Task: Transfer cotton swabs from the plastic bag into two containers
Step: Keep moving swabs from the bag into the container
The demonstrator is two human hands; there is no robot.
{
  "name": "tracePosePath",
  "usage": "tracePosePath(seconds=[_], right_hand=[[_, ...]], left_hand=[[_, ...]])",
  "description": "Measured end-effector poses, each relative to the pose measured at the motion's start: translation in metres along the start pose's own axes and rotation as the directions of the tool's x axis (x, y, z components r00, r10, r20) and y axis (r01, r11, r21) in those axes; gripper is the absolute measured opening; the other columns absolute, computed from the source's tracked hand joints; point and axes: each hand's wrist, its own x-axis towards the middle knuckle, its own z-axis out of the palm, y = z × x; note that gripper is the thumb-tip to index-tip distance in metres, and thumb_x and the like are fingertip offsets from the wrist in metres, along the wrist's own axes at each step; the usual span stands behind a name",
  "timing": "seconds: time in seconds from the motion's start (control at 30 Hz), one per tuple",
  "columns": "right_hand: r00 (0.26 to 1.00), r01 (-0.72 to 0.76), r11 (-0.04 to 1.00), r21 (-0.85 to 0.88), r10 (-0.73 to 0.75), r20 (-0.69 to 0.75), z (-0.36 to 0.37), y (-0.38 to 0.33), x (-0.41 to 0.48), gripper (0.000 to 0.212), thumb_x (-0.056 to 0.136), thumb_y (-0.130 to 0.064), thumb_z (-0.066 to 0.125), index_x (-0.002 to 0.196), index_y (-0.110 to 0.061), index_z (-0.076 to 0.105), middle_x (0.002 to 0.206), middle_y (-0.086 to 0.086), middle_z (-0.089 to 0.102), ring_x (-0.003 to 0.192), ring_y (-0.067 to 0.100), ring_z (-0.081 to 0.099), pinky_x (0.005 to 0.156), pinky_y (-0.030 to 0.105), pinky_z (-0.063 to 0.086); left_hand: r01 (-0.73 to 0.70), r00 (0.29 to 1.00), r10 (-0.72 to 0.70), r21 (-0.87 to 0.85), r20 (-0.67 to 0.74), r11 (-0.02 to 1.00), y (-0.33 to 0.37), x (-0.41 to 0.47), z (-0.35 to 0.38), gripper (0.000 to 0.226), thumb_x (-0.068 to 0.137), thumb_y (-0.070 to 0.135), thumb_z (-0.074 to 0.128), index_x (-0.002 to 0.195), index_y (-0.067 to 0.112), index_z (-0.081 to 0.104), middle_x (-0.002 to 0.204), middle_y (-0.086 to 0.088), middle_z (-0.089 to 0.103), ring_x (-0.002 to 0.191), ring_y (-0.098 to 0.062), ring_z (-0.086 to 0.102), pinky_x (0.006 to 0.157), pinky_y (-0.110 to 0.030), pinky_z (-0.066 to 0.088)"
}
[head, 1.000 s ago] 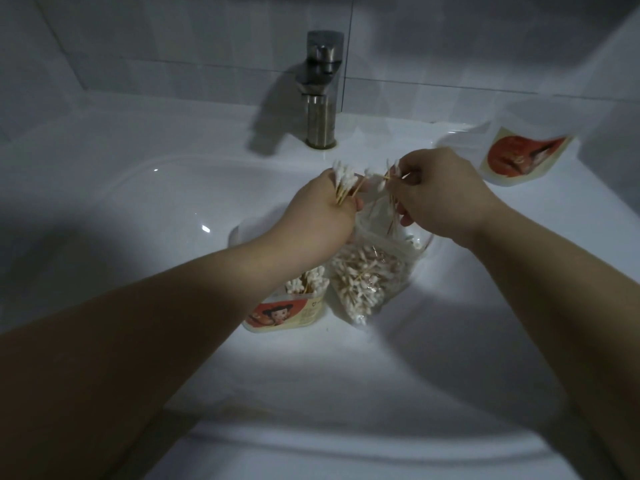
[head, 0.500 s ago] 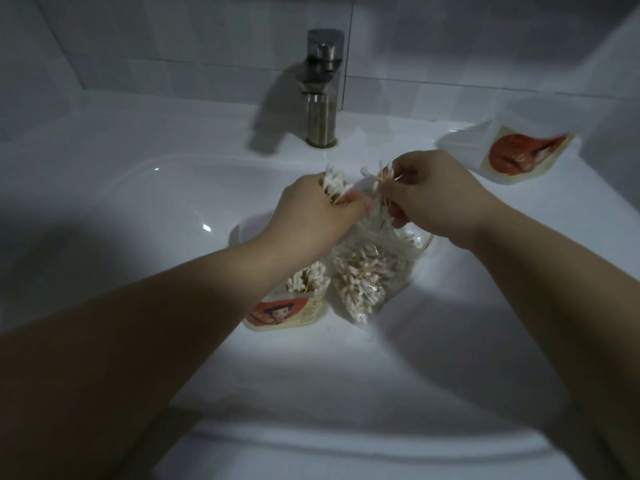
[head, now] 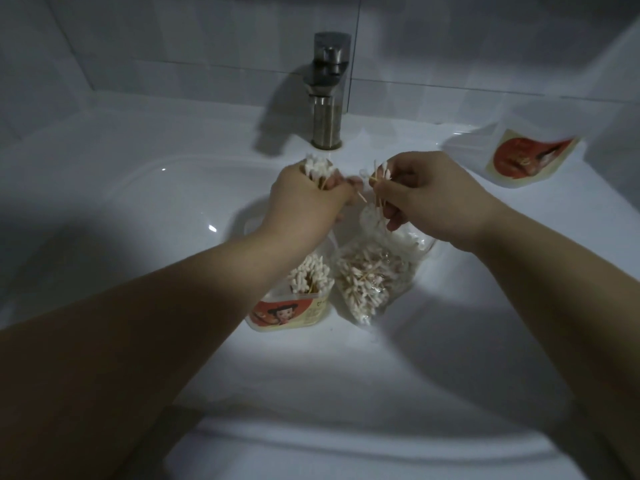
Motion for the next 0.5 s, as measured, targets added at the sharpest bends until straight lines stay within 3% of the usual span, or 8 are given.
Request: tracePosePath(seconds=[0.13,0.23,0.3,0.4,0.5], right_hand=[[0.999,-0.007,0.998,0.068,0.010,-0.043,-0.0012,0.0025,0.0017,0.023,0.099,-0.025,0.063,0.081,-0.012,0.068,0.065,0.006,0.070,0.059,0.024,0.071,0.072,0.050,0.063],[0.997,0.001,0.985,0.171,0.012,-0.076,-0.0005,0.0020,0.0032,0.023,0.099,-0.021,0.063,0.084,-0.005,0.068,0.066,0.008,0.069,0.059,0.025,0.068,0.070,0.050,0.063],[0.994,0.014,0.972,0.236,0.012,-0.109,-0.0010,0.0007,0.0039,0.021,0.098,-0.018,0.063,0.089,0.001,0.068,0.066,0.008,0.069,0.061,0.024,0.067,0.070,0.047,0.064],[0.989,0.038,0.944,0.328,0.011,-0.147,-0.0037,-0.0013,0.0034,0.021,0.098,-0.014,0.061,0.096,0.006,0.067,0.070,0.011,0.070,0.062,0.023,0.066,0.066,0.037,0.062],[0.986,0.039,0.935,0.353,0.021,-0.163,-0.0058,-0.0026,0.0030,0.020,0.100,-0.011,0.060,0.096,0.007,0.066,0.068,0.011,0.068,0.061,0.021,0.064,0.063,0.032,0.059]], left_hand=[[0.035,0.998,-0.044,-0.150,-0.055,0.988,0.0045,0.0067,0.0010,0.020,0.104,0.006,0.052,0.084,0.012,0.054,0.079,-0.004,0.068,0.064,-0.013,0.070,0.064,-0.030,0.061],[0.056,0.998,-0.058,-0.078,-0.020,0.995,-0.0005,0.0096,0.0016,0.005,0.106,0.011,0.044,0.101,0.009,0.044,0.072,-0.003,0.050,0.048,-0.013,0.049,0.047,-0.030,0.048],[0.070,0.998,-0.070,-0.022,0.004,0.997,-0.0029,0.0105,0.0023,0.015,0.104,0.023,0.048,0.107,0.008,0.049,0.065,0.003,0.044,0.047,-0.014,0.040,0.046,-0.026,0.035],[0.059,0.997,-0.060,0.019,0.052,0.998,-0.0009,0.0071,0.0024,0.035,0.099,0.040,0.057,0.075,0.014,0.057,0.046,0.010,0.038,0.040,-0.014,0.037,0.053,-0.029,0.032],[0.020,0.995,-0.025,0.059,0.094,0.998,-0.0003,0.0029,0.0029,0.048,0.095,0.046,0.062,0.057,0.025,0.042,0.044,0.011,0.037,0.044,-0.015,0.036,0.061,-0.036,0.035]])
